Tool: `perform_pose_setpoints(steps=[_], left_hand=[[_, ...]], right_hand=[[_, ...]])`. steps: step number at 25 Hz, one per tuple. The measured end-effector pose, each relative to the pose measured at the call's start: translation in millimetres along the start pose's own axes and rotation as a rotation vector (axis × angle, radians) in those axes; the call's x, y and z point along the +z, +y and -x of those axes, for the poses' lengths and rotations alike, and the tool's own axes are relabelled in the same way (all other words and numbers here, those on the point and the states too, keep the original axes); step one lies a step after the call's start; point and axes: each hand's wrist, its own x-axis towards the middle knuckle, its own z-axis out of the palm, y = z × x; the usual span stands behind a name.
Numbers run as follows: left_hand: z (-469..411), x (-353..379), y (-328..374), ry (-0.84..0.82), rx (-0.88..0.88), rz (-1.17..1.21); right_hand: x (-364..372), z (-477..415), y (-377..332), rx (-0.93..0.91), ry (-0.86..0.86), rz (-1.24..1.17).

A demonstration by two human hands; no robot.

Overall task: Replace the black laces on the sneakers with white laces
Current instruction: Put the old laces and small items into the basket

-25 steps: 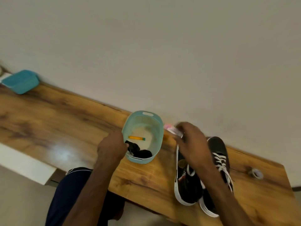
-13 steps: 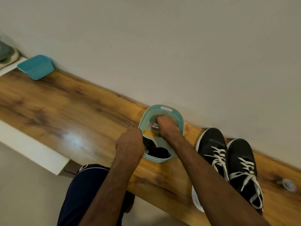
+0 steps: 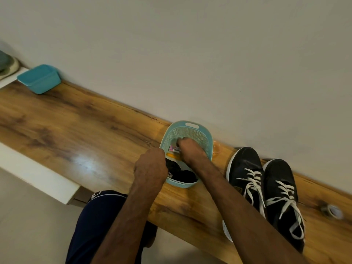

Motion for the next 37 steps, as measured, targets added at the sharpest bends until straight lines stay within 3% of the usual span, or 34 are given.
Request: perform_pose_setpoints(steps=[11,15,18,21,24,26,29,32,37], left_hand=[[-4,5,-1,0.033,0.014,-0.041],[-4,8,-2,0.054,0.018,-0.047],[-4,6,-2,0.125,0.012,-0.019],[-9,3,1,0.267,0.105,0.035],[-7,7,18,0.336,0.306,0.095],[1,14,36,0.301,0.475,0.036],[9,24,48,0.228,0.574,0.005],[10,25,44,0.219,0.528,-0.008],[9,26,43,0.181,0.522,0.001]], right_hand=[[4,5,-1,-0.022,0.004,0.066],[-6,13,-2,-0.023,0.079,0.052],[-26,39,6,0.007,0.274,-0.163],[-46,104,40,0.111,0.650,-0.421],[-42,185,112,0.376,0.926,-0.356],[-23,231,173,0.597,0.879,-0.282],[10,279,247,0.865,0.528,-0.222],[35,302,282,0.911,0.293,-0.199],[36,304,286,0.874,0.331,-0.212]])
